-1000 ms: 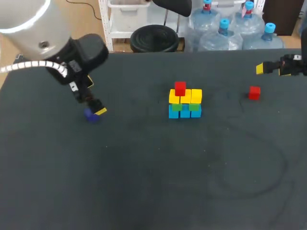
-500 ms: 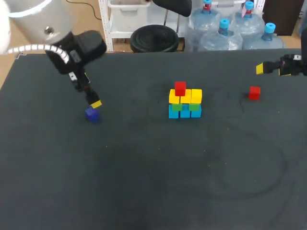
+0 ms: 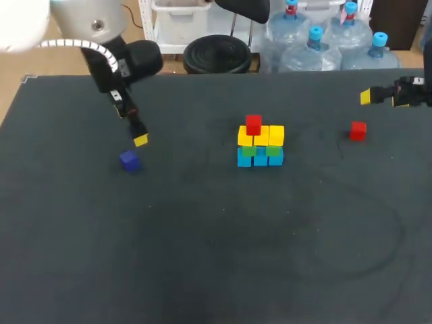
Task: Place the blue cubes, place green cubes on the blue cubes, place the yellow cubes on the green cubes, then place the red cubes on the yellow cubes, and place purple cube on the red cubes.
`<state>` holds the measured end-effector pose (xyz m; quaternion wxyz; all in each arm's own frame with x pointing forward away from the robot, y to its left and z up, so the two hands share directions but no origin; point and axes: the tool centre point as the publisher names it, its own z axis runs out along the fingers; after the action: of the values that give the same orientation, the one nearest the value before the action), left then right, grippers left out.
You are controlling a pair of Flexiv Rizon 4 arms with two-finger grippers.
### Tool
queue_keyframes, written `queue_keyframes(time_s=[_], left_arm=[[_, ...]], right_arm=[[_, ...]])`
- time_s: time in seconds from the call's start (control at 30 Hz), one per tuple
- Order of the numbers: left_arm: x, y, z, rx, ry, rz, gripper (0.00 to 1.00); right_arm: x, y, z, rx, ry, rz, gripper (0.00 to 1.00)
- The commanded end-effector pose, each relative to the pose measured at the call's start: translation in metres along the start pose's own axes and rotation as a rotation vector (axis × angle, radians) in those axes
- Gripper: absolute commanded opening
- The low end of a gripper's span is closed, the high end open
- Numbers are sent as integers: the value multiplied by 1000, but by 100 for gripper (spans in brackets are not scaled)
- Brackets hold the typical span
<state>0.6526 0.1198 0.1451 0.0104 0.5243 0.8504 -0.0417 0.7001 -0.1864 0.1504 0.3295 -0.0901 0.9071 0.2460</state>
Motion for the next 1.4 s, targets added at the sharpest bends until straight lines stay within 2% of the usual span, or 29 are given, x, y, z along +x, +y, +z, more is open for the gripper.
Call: queue_keyframes(time_s=[0.03,0.13,0.17,0.3,0.43,0.5,0.67,0.73,0.97,1.07,1.2,1.4], left_arm=[[-4,2,-1,4,47,0,100],[-4,2,-1,4,47,0,100],[-4,2,-1,4,47,0,100],[-4,2,-1,4,47,0,100],[-4,2,-1,4,47,0,100],[-4,2,-1,4,47,0,100],[-4,2,-1,4,47,0,100],[-4,2,-1,4,47,0,100],[-4,2,-1,4,47,0,100],[-4,2,-1,4,47,0,100],[-4,2,-1,4,47,0,100],[-4,2,-1,4,47,0,100]], right_arm=[[0,0,0,1,-1,0,100],[0,0,0,1,-1,0,100],[-4,4,0,11,15,-40,100],[-16,10,9,75,144,-209,100],[-23,8,23,151,319,-387,100],[-24,2,31,206,412,-481,100],[-18,-12,49,279,613,-654,100],[-15,-16,54,294,645,-677,100],[-2,-63,65,323,732,-783,100],[4,-82,66,270,758,-807,100],[10,-96,67,182,785,-896,100],[13,-98,67,33,852,-978,100]])
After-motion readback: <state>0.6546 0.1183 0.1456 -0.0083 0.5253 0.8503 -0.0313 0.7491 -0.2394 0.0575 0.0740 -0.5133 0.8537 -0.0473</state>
